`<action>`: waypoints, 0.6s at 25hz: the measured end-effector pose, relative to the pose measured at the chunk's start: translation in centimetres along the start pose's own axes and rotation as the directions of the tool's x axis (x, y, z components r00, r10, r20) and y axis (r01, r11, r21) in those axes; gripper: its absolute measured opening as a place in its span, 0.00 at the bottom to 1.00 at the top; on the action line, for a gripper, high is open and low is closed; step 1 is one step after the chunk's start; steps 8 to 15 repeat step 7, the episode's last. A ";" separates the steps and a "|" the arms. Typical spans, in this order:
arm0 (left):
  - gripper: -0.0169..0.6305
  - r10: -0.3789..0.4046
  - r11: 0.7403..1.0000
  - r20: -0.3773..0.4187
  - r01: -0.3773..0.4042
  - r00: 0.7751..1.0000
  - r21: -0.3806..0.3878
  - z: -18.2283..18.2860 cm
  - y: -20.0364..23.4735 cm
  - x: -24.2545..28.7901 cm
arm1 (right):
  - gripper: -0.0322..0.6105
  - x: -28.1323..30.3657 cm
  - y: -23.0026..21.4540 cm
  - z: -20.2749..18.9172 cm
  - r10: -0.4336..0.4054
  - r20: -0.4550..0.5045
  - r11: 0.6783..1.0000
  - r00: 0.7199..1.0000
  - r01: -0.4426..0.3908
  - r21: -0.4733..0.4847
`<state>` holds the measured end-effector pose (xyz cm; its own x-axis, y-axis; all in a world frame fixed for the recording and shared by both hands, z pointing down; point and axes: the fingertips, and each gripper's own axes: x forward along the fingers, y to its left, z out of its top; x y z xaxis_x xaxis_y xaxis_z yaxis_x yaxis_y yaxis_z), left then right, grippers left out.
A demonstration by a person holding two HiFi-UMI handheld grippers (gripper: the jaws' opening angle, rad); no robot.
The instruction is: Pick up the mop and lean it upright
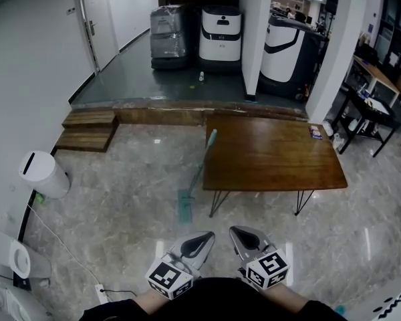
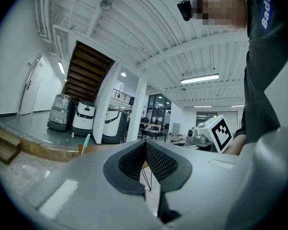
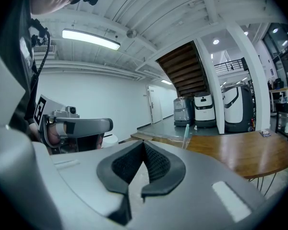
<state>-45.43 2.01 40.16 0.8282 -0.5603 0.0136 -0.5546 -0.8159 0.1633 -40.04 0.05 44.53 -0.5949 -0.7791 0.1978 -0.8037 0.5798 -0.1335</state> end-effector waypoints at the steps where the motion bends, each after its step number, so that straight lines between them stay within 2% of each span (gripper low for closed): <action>1: 0.04 0.001 1.000 0.000 -0.001 1.000 0.000 0.1 0.0 0.0 | 0.05 0.0 0.0 0.0 0.000 0.000 1.000 1.000 0.000 0.000; 15: 0.04 0.004 1.000 0.001 -0.004 1.000 -0.003 0.2 0.0 -0.2 | 0.05 0.0 0.2 0.1 0.003 -0.005 1.000 1.000 -0.003 0.002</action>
